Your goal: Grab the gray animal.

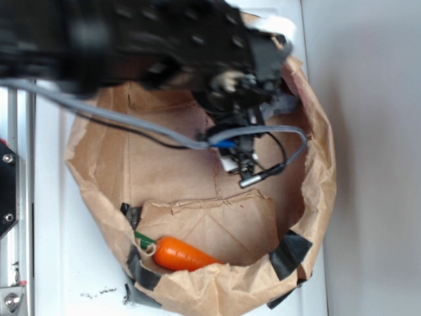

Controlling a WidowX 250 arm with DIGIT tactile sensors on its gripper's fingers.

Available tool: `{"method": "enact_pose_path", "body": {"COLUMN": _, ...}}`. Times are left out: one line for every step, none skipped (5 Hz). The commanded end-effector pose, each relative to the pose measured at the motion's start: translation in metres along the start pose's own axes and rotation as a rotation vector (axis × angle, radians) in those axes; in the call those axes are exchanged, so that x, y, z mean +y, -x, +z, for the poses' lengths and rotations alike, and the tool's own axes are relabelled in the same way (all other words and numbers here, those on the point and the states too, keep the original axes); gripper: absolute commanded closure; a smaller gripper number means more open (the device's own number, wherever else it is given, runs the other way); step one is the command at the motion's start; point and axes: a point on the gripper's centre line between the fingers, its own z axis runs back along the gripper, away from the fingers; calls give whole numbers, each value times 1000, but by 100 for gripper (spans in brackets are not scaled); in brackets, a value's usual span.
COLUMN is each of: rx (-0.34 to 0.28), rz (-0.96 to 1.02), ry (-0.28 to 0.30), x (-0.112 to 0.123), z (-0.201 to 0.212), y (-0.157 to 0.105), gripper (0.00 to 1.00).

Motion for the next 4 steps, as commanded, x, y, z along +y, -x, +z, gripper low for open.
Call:
{"method": "enact_pose_path", "body": {"rx": -68, "rz": 117, "ry": -95, "x": -20, "z": -11, "y": -43, "gripper": 0}}
{"method": "enact_pose_path", "body": {"rx": -64, "rz": 153, "ry": -89, "x": -21, "z": -13, "y": -45, "gripper": 97}}
{"method": "enact_pose_path", "body": {"rx": -81, "rz": 142, "ry": -90, "x": -21, "z": -9, "y": -38, "gripper": 100}}
{"method": "enact_pose_path", "body": {"rx": -91, "rz": 78, "ry": -40, "x": -19, "z": 8, "y": -23, "gripper": 100}}
